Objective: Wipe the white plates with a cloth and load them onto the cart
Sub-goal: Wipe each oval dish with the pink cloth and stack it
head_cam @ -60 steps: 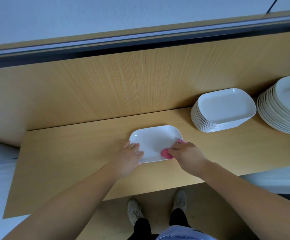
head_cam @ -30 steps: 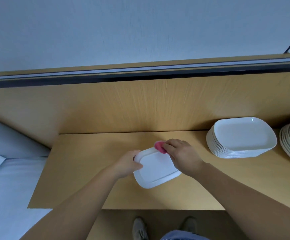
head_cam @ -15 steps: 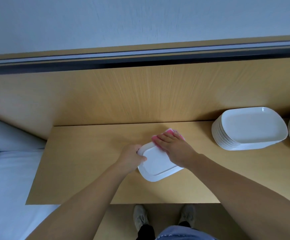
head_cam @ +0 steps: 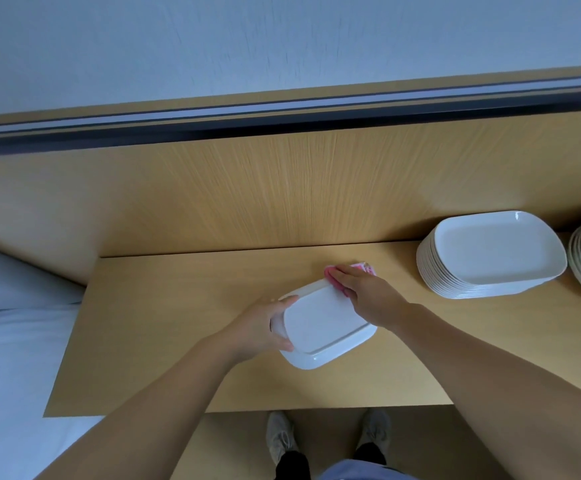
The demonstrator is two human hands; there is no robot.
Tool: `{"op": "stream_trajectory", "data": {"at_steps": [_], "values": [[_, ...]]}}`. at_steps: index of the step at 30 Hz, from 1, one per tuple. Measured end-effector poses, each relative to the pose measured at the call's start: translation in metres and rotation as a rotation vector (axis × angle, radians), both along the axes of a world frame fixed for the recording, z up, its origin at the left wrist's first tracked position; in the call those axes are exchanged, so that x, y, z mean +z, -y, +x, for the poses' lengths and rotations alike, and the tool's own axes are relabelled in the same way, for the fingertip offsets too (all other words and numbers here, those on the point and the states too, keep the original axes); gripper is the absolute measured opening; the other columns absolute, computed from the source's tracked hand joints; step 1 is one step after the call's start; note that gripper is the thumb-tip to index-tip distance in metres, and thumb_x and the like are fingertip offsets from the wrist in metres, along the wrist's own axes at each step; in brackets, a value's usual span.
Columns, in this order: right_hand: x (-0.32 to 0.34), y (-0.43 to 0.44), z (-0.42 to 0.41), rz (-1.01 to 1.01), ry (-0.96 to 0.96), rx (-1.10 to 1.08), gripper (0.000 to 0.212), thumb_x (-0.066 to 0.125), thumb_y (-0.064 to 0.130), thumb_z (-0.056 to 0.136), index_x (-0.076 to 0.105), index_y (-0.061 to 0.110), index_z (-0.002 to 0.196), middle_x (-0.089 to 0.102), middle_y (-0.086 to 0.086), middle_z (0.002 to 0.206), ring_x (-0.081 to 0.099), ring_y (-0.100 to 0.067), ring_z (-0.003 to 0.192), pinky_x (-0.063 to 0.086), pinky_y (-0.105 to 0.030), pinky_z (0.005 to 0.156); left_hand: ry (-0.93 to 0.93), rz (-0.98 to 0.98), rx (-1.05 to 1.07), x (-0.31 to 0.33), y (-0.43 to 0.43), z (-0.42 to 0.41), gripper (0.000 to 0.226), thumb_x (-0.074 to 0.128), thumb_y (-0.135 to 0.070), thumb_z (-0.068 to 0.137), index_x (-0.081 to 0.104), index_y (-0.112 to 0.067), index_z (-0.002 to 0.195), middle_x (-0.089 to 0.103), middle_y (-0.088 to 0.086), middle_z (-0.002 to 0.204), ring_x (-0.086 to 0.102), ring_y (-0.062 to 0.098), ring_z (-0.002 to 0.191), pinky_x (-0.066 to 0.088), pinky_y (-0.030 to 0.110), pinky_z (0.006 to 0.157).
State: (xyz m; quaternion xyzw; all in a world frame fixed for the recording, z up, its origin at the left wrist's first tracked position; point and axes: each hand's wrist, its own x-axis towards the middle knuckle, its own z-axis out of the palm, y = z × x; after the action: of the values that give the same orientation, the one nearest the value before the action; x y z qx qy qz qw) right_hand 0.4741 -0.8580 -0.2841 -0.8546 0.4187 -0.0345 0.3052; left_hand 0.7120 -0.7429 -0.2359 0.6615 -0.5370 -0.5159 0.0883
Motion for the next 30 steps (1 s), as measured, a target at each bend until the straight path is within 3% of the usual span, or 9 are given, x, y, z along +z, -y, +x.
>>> {"op": "stream_trajectory", "data": {"at_steps": [4, 9, 11, 14, 16, 20, 23, 26, 30], "values": [[-0.001, -0.012, -0.004, 0.050, 0.080, -0.111, 0.047, 0.039, 0.015, 0.103, 0.039, 0.034, 0.146, 0.038, 0.018, 0.149, 0.041, -0.010, 0.130, 0.035, -0.023, 0.104, 0.025, -0.044, 0.089, -0.006, -0.012, -0.006, 0.087, 0.081, -0.017, 0.072, 0.039, -0.039, 0.144, 0.045, -0.005, 0.122, 0.046, 0.015, 0.116, 0.042, 0.029, 0.102], [-0.014, -0.056, -0.024, 0.026, 0.082, -0.321, 0.049, 0.038, 0.017, 0.104, 0.031, 0.031, 0.150, 0.027, 0.015, 0.155, 0.022, -0.003, 0.140, -0.001, 0.001, 0.103, 0.017, -0.031, 0.168, -0.014, -0.028, -0.013, 0.084, 0.081, -0.017, 0.073, 0.040, -0.037, 0.144, 0.046, -0.008, 0.120, 0.047, 0.016, 0.116, 0.044, 0.037, 0.104], [-0.018, -0.068, -0.026, 0.021, 0.096, -0.367, 0.050, 0.038, 0.013, 0.104, 0.029, 0.027, 0.151, 0.028, 0.008, 0.156, 0.016, -0.009, 0.146, -0.010, -0.003, 0.108, 0.022, -0.038, 0.173, -0.015, -0.031, -0.013, 0.085, 0.082, -0.018, 0.072, 0.041, -0.036, 0.144, 0.047, -0.008, 0.121, 0.048, 0.016, 0.116, 0.045, 0.038, 0.103], [-0.022, -0.070, -0.023, 0.038, 0.149, -0.423, 0.049, 0.039, 0.014, 0.103, 0.032, 0.029, 0.149, 0.037, 0.002, 0.153, 0.026, -0.020, 0.143, 0.008, -0.040, 0.122, 0.052, -0.056, 0.180, -0.015, -0.032, -0.016, 0.086, 0.083, -0.020, 0.071, 0.040, -0.034, 0.145, 0.050, -0.009, 0.118, 0.048, 0.014, 0.113, 0.048, 0.034, 0.100], [-0.024, -0.069, -0.020, 0.062, 0.173, -0.465, 0.047, 0.038, 0.017, 0.104, 0.036, 0.030, 0.149, 0.045, -0.001, 0.147, 0.031, -0.025, 0.136, 0.017, -0.049, 0.118, 0.063, -0.077, 0.212, -0.015, -0.031, -0.019, 0.088, 0.084, -0.021, 0.070, 0.040, -0.032, 0.145, 0.052, -0.010, 0.112, 0.049, 0.014, 0.111, 0.049, 0.030, 0.097], [-0.019, -0.080, -0.011, 0.014, 0.179, -0.518, 0.044, 0.041, 0.012, 0.102, 0.045, 0.025, 0.144, 0.047, -0.001, 0.144, 0.032, -0.024, 0.131, 0.022, -0.042, 0.117, 0.034, -0.080, 0.261, -0.017, -0.034, -0.027, 0.091, 0.087, -0.019, 0.065, 0.043, -0.028, 0.144, 0.054, -0.007, 0.122, 0.051, 0.017, 0.117, 0.050, 0.032, 0.097], [-0.010, -0.108, -0.001, 0.043, 0.122, -0.453, 0.052, 0.040, 0.005, 0.099, 0.036, 0.021, 0.149, 0.029, 0.000, 0.157, 0.019, -0.023, 0.147, 0.021, -0.031, 0.116, -0.008, -0.085, 0.349, -0.020, -0.038, -0.034, 0.092, 0.088, -0.016, 0.062, 0.046, -0.024, 0.142, 0.057, -0.006, 0.125, 0.052, 0.016, 0.116, 0.050, 0.031, 0.095], [-0.007, -0.144, 0.010, 0.054, 0.111, -0.322, 0.061, 0.045, -0.006, 0.092, 0.032, 0.013, 0.149, 0.022, -0.007, 0.157, 0.015, -0.032, 0.147, 0.029, -0.043, 0.116, 0.013, -0.112, 0.348, -0.021, -0.037, -0.038, 0.092, 0.089, -0.019, 0.061, 0.047, -0.023, 0.143, 0.057, -0.003, 0.131, 0.053, 0.016, 0.116, 0.051, 0.034, 0.094], [-0.007, -0.163, 0.002, -0.049, 0.144, -0.150, 0.066, 0.063, -0.015, 0.073, 0.056, 0.009, 0.135, 0.049, -0.014, 0.142, 0.049, -0.044, 0.125, 0.043, -0.042, 0.095, 0.014, -0.140, 0.326, -0.017, -0.036, -0.038, 0.090, 0.088, -0.018, 0.065, 0.045, -0.020, 0.144, 0.056, -0.003, 0.132, 0.053, 0.016, 0.119, 0.050, 0.034, 0.096]]}}
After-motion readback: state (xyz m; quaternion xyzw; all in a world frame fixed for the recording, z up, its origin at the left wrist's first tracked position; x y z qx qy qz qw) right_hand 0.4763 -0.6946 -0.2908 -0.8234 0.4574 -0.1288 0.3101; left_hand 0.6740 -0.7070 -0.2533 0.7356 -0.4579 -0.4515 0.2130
